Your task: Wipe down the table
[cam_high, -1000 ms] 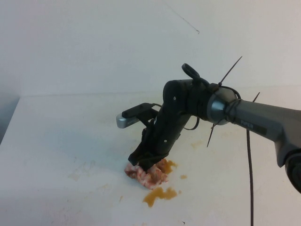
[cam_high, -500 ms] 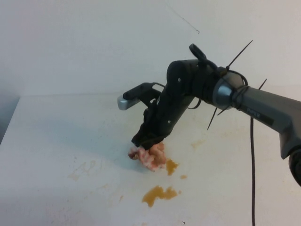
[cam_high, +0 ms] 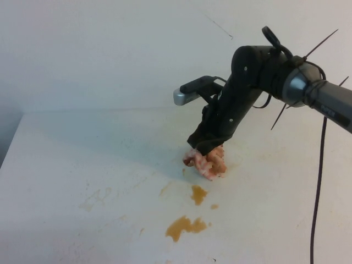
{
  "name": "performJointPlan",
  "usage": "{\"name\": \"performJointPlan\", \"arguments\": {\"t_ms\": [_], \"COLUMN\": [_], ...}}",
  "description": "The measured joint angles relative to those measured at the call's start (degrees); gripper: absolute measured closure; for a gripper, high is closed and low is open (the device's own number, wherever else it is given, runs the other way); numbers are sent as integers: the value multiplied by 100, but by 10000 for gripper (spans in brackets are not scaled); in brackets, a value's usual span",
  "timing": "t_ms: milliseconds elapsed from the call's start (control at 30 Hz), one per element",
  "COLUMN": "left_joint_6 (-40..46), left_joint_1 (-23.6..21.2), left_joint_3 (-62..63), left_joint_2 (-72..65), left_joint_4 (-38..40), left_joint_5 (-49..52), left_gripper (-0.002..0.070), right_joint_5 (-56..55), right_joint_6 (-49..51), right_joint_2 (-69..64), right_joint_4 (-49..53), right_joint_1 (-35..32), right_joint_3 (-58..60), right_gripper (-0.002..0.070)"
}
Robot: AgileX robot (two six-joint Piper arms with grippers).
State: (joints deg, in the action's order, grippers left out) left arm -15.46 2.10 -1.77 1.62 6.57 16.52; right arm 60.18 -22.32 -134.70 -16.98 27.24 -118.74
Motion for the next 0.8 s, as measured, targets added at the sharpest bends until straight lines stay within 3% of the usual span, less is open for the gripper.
{"name": "performJointPlan", "arguments": {"t_ms": [300,800], "left_joint_6": [0,0], "left_joint_1": [0,0], "left_joint_3": [0,0], "left_joint_2": [0,0], "left_joint_4": [0,0], "left_joint_5": [0,0], "left_gripper": [675,675], "right_joint_5": [346,395], "right_joint_6": [-40,-412], "right_joint_2": [-227,-225], "right_joint_4": [-14,-605], "right_joint_1": [81,1001], "right_joint_3": [313,650], "right_gripper": [664,664]}}
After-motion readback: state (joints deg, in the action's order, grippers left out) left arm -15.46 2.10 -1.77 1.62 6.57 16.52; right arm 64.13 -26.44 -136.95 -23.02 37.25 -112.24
